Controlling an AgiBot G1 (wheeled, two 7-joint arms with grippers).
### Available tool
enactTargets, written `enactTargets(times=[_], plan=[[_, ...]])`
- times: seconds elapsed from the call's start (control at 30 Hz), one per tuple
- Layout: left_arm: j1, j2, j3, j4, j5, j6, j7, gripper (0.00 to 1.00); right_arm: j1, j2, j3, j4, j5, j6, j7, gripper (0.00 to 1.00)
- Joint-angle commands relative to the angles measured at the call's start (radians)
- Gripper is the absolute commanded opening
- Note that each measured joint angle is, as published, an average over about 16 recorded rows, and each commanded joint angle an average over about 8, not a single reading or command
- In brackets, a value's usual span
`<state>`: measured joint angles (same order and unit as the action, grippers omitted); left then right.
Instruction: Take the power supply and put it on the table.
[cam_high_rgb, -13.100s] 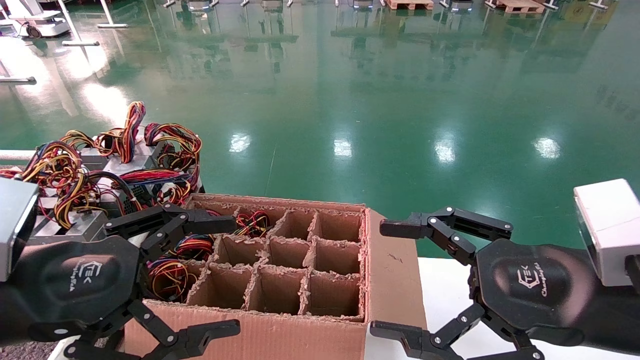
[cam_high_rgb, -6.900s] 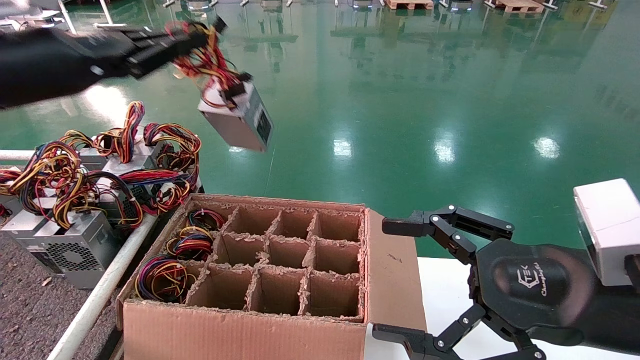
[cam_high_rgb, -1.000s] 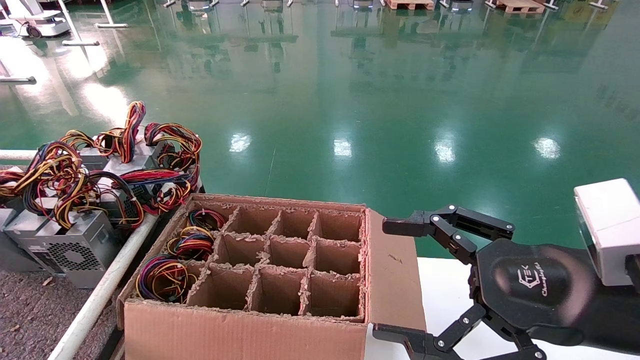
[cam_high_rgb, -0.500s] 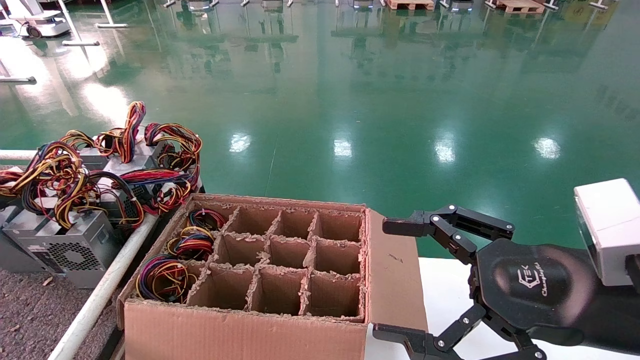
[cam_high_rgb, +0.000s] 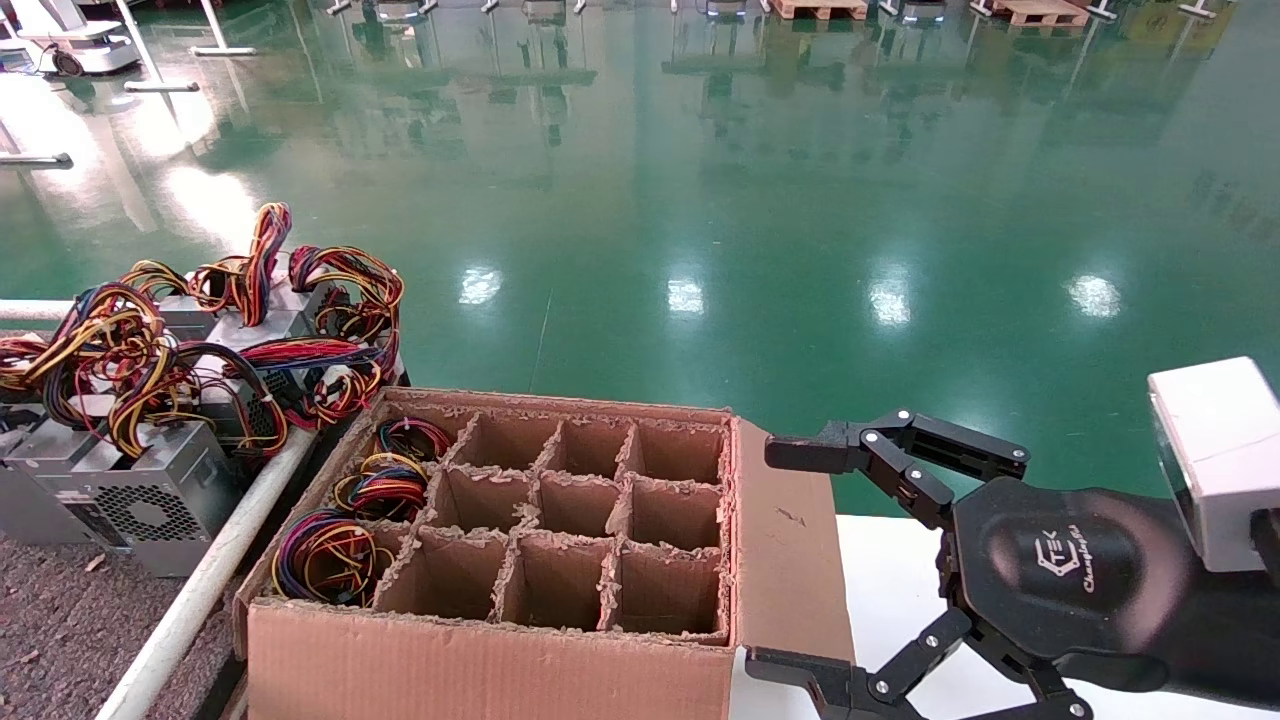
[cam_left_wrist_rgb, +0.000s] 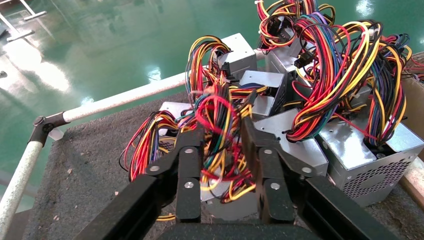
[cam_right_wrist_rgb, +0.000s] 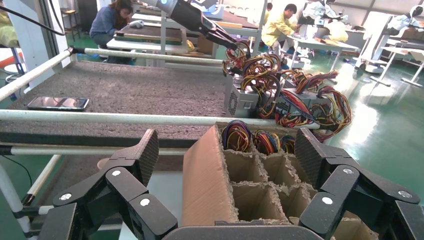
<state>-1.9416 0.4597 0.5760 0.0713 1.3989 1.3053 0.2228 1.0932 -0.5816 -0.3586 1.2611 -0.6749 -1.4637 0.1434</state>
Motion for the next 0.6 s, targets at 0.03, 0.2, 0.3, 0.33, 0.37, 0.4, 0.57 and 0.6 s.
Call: enactTargets(times=[0.03, 0.2, 0.3, 0.33, 0.37, 0.4, 0.57, 0.6], plan=[[-0.001, 0.0, 0.0, 0.0, 0.001, 0.001, 0.0, 1.0, 0.0, 0.0, 0.0, 0.0, 0.0, 0.0, 0.0, 1.0], [-0.002, 0.0, 0.001, 0.001, 0.002, 0.002, 0.0, 1.0, 0.0, 0.0, 0.0, 0.0, 0.0, 0.0, 0.0, 1.0], [-0.003, -0.001, 0.001, 0.001, 0.002, 0.003, -0.001, 1.0, 0.0, 0.0, 0.0, 0.0, 0.0, 0.0, 0.0, 1.0], [-0.003, -0.001, 0.001, 0.001, 0.002, 0.003, -0.001, 1.0, 0.0, 0.0, 0.0, 0.0, 0.0, 0.0, 0.0, 1.0], [-0.004, -0.001, 0.001, 0.0, 0.002, 0.003, -0.001, 1.0, 0.0, 0.0, 0.0, 0.0, 0.0, 0.0, 0.0, 1.0], [-0.005, -0.001, 0.001, -0.001, 0.002, 0.003, -0.002, 1.0, 0.0, 0.0, 0.0, 0.0, 0.0, 0.0, 0.0, 1.0], [-0.017, -0.001, 0.003, -0.011, 0.004, -0.002, -0.006, 1.0, 0.0, 0.0, 0.0, 0.0, 0.0, 0.0, 0.0, 1.0], [-0.021, -0.001, 0.004, -0.014, 0.005, -0.004, -0.008, 1.0, 0.0, 0.0, 0.0, 0.0, 0.0, 0.0, 0.0, 1.0]])
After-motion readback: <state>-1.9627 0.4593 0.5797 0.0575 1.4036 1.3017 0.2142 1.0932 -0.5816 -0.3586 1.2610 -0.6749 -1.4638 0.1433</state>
